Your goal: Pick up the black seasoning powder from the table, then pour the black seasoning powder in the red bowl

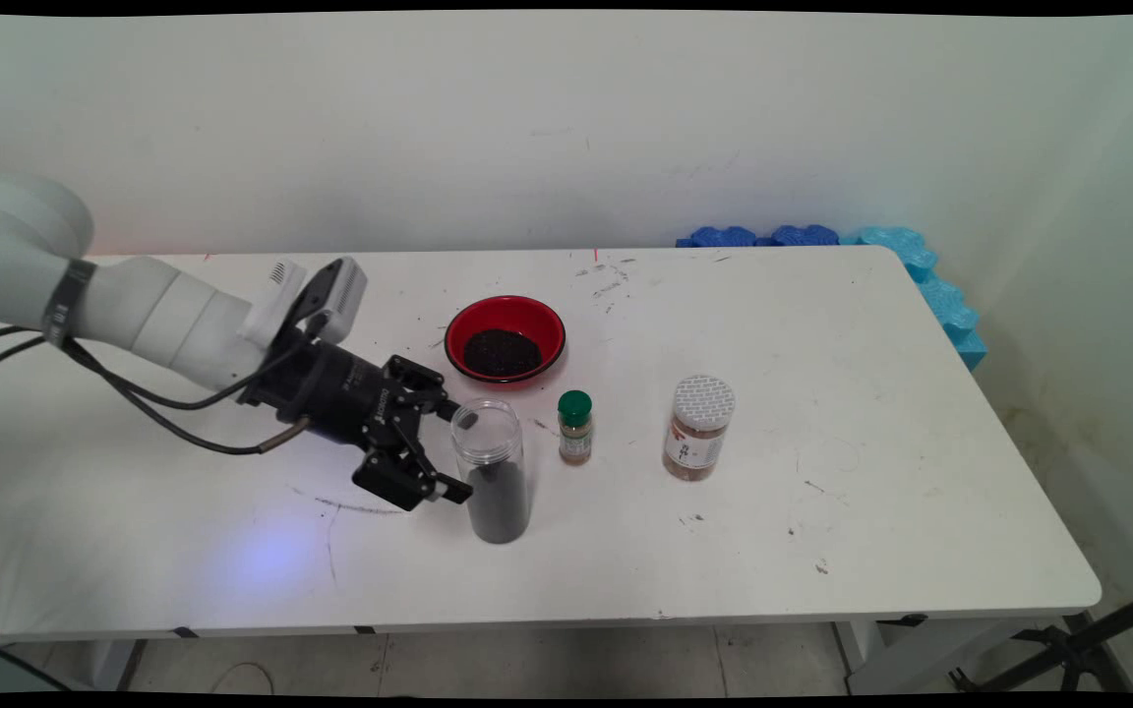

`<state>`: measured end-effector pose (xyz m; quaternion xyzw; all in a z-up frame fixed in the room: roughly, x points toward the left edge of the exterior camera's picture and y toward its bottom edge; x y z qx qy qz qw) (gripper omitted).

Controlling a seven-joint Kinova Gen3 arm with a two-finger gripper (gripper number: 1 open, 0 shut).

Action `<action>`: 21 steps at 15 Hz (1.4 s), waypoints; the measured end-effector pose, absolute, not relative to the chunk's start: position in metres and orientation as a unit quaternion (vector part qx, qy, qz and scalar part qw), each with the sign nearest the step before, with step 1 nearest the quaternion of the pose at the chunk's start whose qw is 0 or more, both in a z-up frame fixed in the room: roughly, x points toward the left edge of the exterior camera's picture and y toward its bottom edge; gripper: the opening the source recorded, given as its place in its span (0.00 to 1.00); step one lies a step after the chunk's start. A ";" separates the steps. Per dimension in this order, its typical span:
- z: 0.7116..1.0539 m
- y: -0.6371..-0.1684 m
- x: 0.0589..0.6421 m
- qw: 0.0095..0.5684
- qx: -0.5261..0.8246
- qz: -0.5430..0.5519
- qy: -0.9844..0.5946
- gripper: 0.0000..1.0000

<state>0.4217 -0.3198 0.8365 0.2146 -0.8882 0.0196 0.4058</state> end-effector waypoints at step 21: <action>0.852 -0.331 0.428 0.418 0.163 0.025 -0.894 0.00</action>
